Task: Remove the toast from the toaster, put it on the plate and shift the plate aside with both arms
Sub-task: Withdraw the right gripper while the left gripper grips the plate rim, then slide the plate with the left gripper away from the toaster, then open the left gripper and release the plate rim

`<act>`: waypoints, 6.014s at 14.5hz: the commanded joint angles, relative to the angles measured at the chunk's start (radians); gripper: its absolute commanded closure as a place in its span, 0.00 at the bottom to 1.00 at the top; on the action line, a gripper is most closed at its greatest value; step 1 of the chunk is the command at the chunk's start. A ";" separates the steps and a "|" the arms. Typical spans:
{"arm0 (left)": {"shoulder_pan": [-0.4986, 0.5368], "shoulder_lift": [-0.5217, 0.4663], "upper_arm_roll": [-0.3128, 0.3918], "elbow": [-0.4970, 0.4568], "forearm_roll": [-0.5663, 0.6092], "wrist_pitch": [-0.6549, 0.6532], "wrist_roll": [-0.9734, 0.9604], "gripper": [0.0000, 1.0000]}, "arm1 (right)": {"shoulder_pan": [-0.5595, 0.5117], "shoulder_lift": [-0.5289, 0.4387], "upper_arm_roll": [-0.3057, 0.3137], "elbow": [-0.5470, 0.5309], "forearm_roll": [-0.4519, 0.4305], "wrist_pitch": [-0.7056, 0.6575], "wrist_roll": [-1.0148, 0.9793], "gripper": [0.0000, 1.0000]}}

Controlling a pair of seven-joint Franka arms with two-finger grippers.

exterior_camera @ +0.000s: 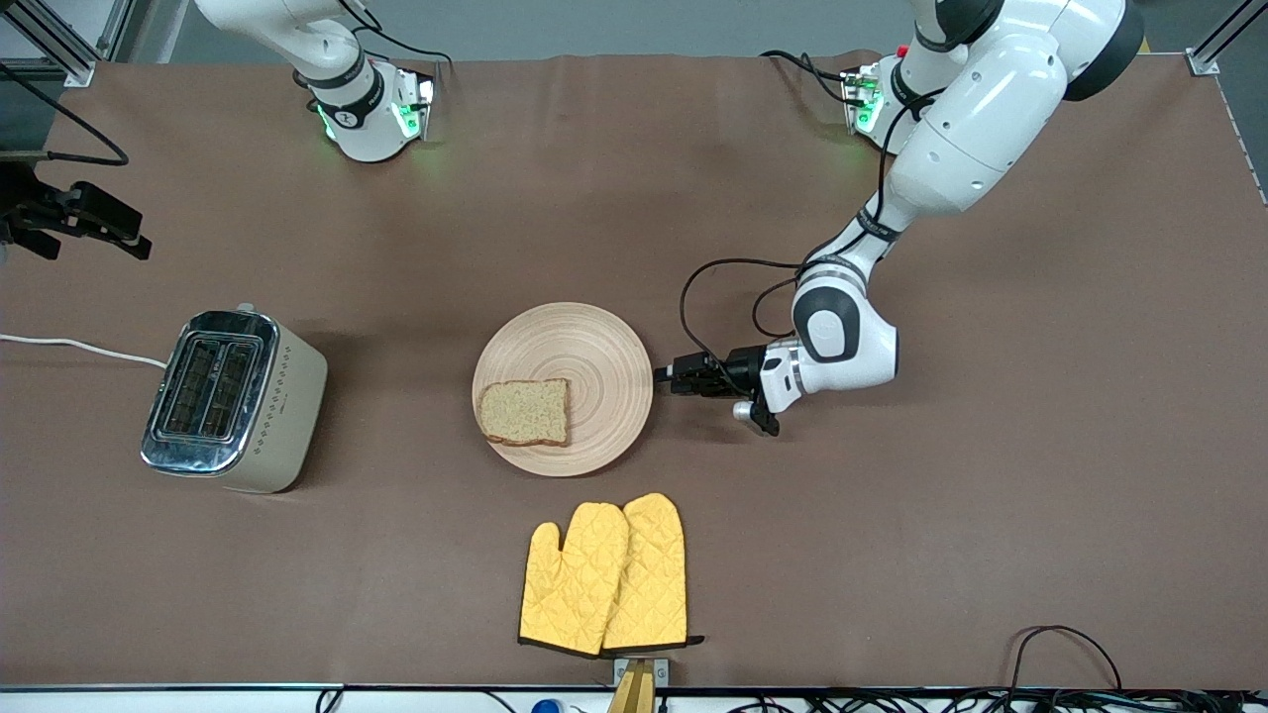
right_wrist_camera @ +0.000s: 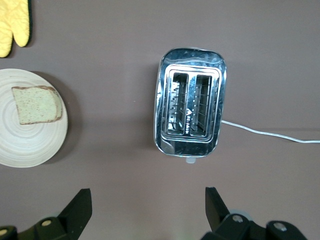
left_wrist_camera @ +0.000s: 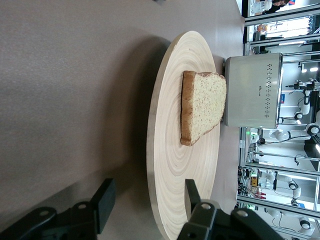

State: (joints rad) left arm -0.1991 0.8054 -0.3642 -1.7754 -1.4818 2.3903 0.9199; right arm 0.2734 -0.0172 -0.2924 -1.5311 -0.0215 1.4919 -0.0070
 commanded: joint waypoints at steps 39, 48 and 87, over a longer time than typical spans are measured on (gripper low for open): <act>0.355 -0.143 0.002 0.050 0.207 -0.198 -0.104 1.00 | -0.396 0.016 0.423 0.009 -0.021 -0.018 0.009 0.00; 0.766 -0.089 0.007 0.083 0.511 -0.546 -0.150 0.99 | -0.396 0.016 0.421 0.012 -0.020 -0.032 0.009 0.00; 0.896 0.057 0.027 0.278 0.761 -0.568 -0.174 0.00 | -0.414 0.016 0.420 0.009 -0.005 -0.045 0.013 0.00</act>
State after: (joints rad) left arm 0.6931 0.9094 -0.3286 -1.5204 -0.7576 1.8447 0.7813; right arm -0.1264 -0.0025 0.1154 -1.5269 -0.0263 1.4566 -0.0047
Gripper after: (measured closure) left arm 0.458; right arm 0.000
